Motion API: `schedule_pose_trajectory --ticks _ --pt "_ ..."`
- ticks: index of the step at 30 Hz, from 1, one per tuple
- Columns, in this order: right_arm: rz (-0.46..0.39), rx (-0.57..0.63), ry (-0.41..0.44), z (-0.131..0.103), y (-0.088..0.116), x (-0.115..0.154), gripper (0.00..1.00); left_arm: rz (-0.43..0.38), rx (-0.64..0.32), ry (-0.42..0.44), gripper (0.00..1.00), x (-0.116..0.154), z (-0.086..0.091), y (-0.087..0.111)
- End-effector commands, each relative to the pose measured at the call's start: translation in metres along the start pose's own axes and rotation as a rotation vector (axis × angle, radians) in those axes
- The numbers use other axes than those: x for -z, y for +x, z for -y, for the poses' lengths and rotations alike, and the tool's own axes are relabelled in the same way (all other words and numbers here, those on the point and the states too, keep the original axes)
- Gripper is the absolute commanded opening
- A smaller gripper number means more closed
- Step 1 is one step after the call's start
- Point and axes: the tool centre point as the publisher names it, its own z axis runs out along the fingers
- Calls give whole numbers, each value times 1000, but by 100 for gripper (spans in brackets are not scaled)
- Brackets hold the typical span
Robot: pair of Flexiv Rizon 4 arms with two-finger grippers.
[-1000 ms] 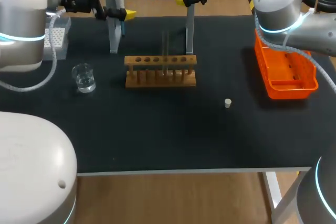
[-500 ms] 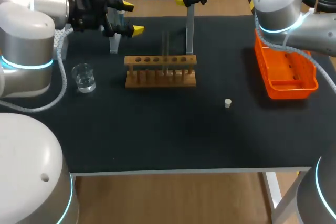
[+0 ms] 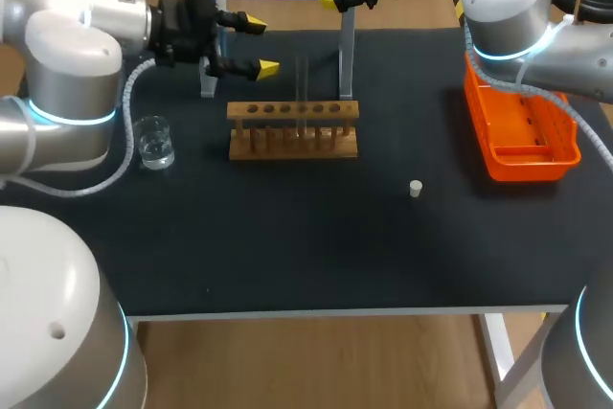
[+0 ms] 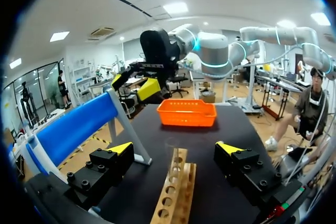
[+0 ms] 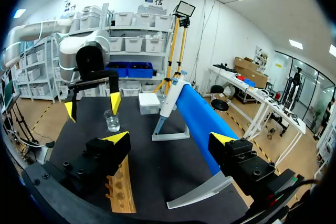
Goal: Invert the test tube, pick up the pipette, mount the tip to pipette, aspirate from beaker and dispense into the tube, eject the tip, return the pipette, and cap with the stopper.
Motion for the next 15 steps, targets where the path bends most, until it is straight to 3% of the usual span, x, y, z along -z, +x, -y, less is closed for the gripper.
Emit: schedule_pose_trajectory --ticks 1,15 --pt "-1 0 3 -1 0 0 100 -28 1 -10 100 -16 -6 -8" --pt "-1 0 3 -1 0 0 100 -61 -9 -33 100 -37 -19 -10"
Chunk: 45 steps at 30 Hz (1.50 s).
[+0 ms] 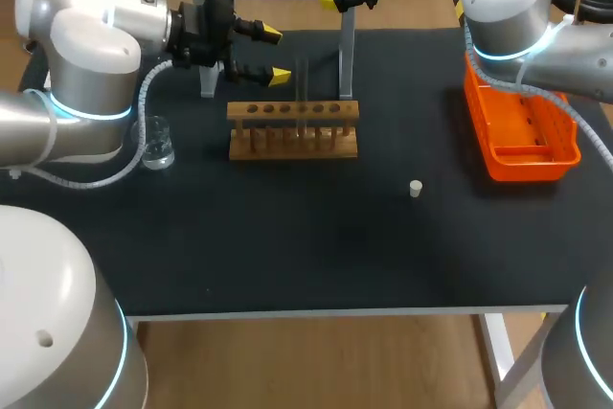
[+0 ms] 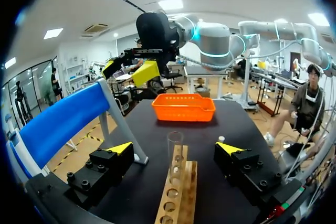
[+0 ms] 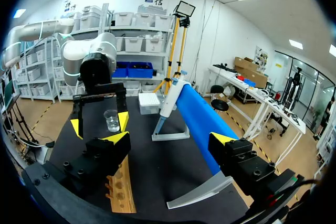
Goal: Invert the test tube, pick up the pipette, mount the tip to pipette, aspirate from beaker and dispense into the tube, eject the tip, return the pipette, and cap with the stopper.
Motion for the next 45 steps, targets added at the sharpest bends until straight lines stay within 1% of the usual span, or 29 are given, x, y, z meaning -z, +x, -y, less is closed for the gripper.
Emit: schedule_pose_trajectory --ticks 1,9,11,16,24,29,34,45 --pt "-1 0 3 -1 0 0 100 -11 -1 -9 100 -8 -2 -4" --pt "-1 0 3 -1 0 0 100 -29 -6 -12 100 -22 -6 -9" --pt "-1 0 3 -1 0 0 100 -47 -4 -25 100 -29 -9 -8" --pt "-1 0 3 -1 0 0 100 -57 6 -26 100 -44 -17 -7" --pt "-1 0 3 -1 0 0 100 -55 4 -27 100 -59 -24 -8" --pt "-1 0 3 -1 0 0 100 -48 -9 -38 100 -63 -24 -10" --pt "-1 0 3 -1 0 0 100 -39 -28 -77 100 -63 -23 -11" --pt "-1 0 3 -1 0 0 100 -60 -39 -155 100 -68 -27 -8"
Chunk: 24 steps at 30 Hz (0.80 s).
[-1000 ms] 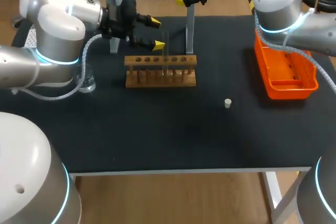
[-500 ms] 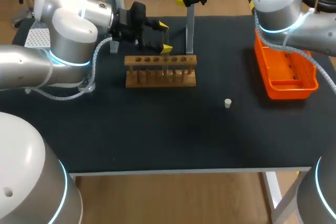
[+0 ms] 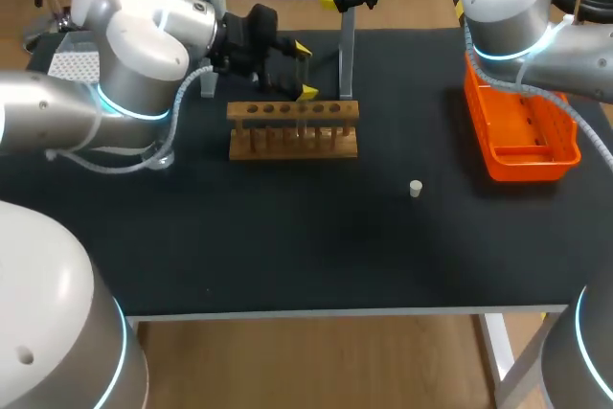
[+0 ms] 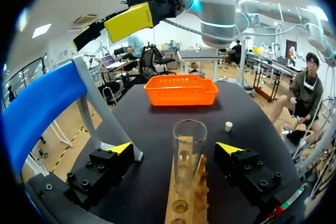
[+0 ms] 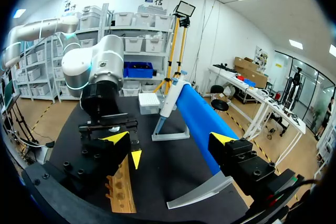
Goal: Invert the test tube, pick up the pipette, mount the tip to pipette, aspirate from beaker and dispense into the tube, eject the tip, return the pipette, and cap with the stopper.
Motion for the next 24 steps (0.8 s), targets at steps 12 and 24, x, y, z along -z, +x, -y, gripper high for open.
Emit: schedule_pose_trajectory --ticks 12,24 --pt "-1 0 3 -1 0 0 100 -13 8 -40 100 -6 0 0" --pt "-1 0 3 -1 0 0 100 15 50 -42 100 -1 -4 3"
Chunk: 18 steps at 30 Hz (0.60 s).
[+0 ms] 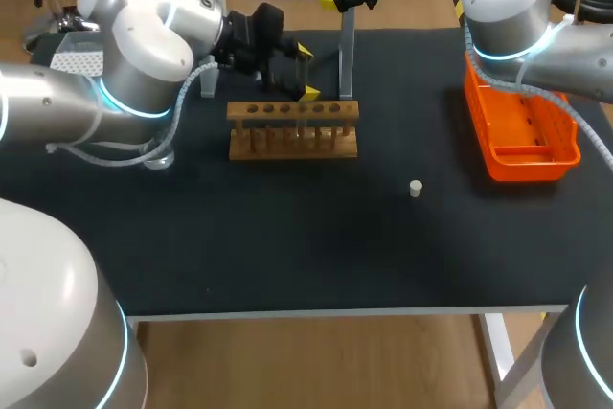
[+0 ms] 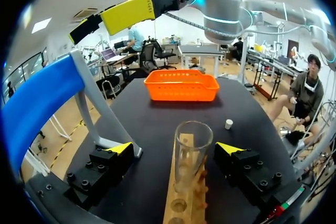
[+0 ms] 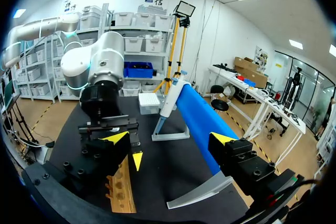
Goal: Invert the test tube, pick up the pipette, mount the tip to pipette, aspirate from beaker and dispense into the tube, eject the tip, return the pipette, and cap with the stopper.
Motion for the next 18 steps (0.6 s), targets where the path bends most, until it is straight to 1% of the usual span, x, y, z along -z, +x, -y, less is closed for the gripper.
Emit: schedule_pose_trajectory --ticks 1,2,18 --pt "-1 0 3 -1 0 0 100 16 33 6 100 2 -1 4" --pt "-1 0 3 -1 0 0 100 14 48 9 100 2 -2 3" --pt "-1 0 3 -1 0 0 100 8 50 -15 100 2 -3 3"
